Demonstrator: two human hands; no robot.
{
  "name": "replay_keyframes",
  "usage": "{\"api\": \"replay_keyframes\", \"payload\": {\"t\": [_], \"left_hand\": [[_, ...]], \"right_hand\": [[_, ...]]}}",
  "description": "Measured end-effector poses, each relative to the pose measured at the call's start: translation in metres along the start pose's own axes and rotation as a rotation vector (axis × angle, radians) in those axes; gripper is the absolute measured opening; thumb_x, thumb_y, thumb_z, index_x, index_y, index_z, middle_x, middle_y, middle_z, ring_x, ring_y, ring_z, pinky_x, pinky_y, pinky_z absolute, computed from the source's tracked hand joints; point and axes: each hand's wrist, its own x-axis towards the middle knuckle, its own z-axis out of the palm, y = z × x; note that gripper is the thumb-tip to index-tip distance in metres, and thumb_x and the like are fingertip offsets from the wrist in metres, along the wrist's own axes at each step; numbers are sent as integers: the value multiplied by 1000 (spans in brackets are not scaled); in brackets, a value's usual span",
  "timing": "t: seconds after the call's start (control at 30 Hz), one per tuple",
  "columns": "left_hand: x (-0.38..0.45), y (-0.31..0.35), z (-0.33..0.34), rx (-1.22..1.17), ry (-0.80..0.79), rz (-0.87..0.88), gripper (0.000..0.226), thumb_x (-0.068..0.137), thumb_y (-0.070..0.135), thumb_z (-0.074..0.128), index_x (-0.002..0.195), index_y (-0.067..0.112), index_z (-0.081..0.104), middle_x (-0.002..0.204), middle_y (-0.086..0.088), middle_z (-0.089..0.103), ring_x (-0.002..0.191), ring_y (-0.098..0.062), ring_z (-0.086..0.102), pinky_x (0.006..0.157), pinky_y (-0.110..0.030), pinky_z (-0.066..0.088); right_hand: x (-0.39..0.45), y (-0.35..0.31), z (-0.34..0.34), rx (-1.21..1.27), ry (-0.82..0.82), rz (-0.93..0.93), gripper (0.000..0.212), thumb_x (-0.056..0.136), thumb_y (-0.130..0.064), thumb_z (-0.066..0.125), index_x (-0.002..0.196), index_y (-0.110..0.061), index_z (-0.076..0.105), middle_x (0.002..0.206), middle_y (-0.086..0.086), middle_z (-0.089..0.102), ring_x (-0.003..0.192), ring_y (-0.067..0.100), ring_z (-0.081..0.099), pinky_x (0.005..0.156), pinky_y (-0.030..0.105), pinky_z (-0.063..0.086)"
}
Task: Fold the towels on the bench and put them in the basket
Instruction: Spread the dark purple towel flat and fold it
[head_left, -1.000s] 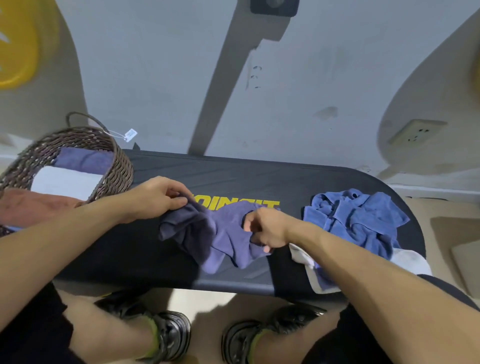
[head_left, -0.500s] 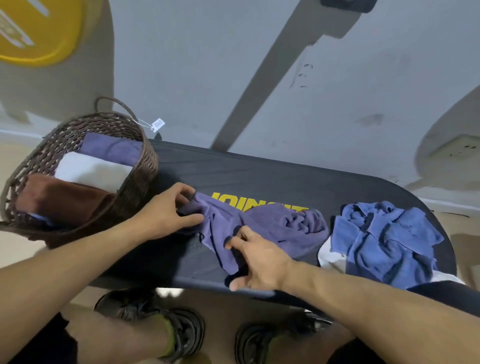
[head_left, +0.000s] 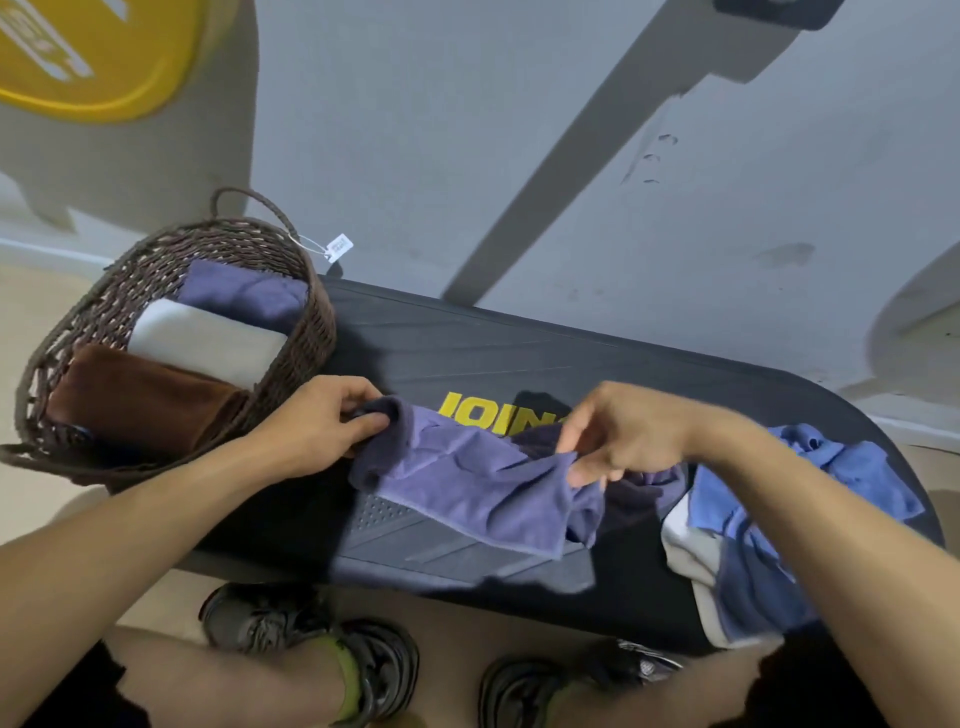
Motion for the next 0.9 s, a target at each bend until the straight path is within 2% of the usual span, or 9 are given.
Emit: {"api": "replay_keyframes", "payload": {"t": [0.17, 0.23, 0.3, 0.43, 0.53, 0.6, 0.73, 0.8, 0.9], "left_hand": [[-1, 0, -1, -18, -6, -17, 11, 92, 4, 63, 88, 14, 67, 72, -4, 74, 62, -13, 70, 55, -25, 54], [-1, 1, 1, 0, -25, -24, 10, 93, 6, 64, 88, 14, 67, 72, -3, 74, 62, -13, 68, 57, -27, 53], [0, 2, 4, 20, -53, -21, 9, 92, 8, 65, 87, 16, 66, 71, -3, 74, 63, -11, 67, 59, -29, 52], [0, 5, 7, 102, -85, 1, 8, 91, 11, 68, 91, 19, 65, 65, -3, 71, 59, -12, 64, 61, -35, 53], [-1, 6, 9, 112, -78, 16, 11, 92, 13, 67, 98, 22, 65, 67, -6, 72, 59, -13, 64, 61, -33, 53], [-1, 8, 9, 133, -83, 35, 5, 93, 18, 66, 94, 22, 66, 62, -5, 69, 54, -11, 59, 59, -31, 51], [-3, 17, 10, 140, -113, 38, 18, 94, 29, 63, 81, 18, 68, 52, -4, 62, 47, -7, 51, 51, -23, 44], [-4, 23, 11, 140, -101, 53, 32, 91, 40, 59, 75, 14, 68, 50, 2, 57, 46, -3, 44, 47, -18, 37], [-2, 29, 10, 211, -48, 31, 52, 91, 51, 49, 72, 6, 68, 57, -9, 61, 53, -9, 48, 53, -32, 42]], "right_hand": [[-23, 28, -37, -312, 194, 193, 13, 78, -19, 77, 78, -32, 74, 75, -10, 75, 70, 7, 68, 58, 16, 46], [-20, 35, -36, -400, 337, 303, 23, 78, -14, 73, 97, -28, 74, 98, -7, 75, 90, 14, 69, 73, 22, 51], [-13, 28, -27, -425, 447, 239, 38, 79, -15, 70, 116, -23, 68, 116, -3, 70, 106, 17, 65, 85, 25, 49], [5, -6, 11, -135, 277, -84, 25, 78, -27, 76, 103, -30, 69, 103, -15, 71, 94, 1, 66, 82, 21, 49], [24, -5, 37, -379, 239, -62, 57, 75, -32, 78, 127, -26, 56, 113, 0, 58, 104, 22, 58, 86, 34, 50], [30, 1, 45, -577, 211, 18, 67, 75, -36, 77, 136, -28, 50, 117, 4, 51, 107, 26, 52, 85, 35, 48], [34, 4, 43, -529, 281, -17, 18, 83, -25, 63, 97, -16, 68, 95, 10, 66, 90, 35, 61, 68, 37, 48], [34, 4, 40, -475, 260, -15, 12, 85, -22, 64, 91, -15, 71, 90, 10, 70, 85, 33, 63, 69, 36, 50], [28, 7, 28, -239, 159, 29, 10, 89, -24, 68, 97, -21, 73, 92, -3, 72, 86, 17, 65, 78, 27, 49]]}}
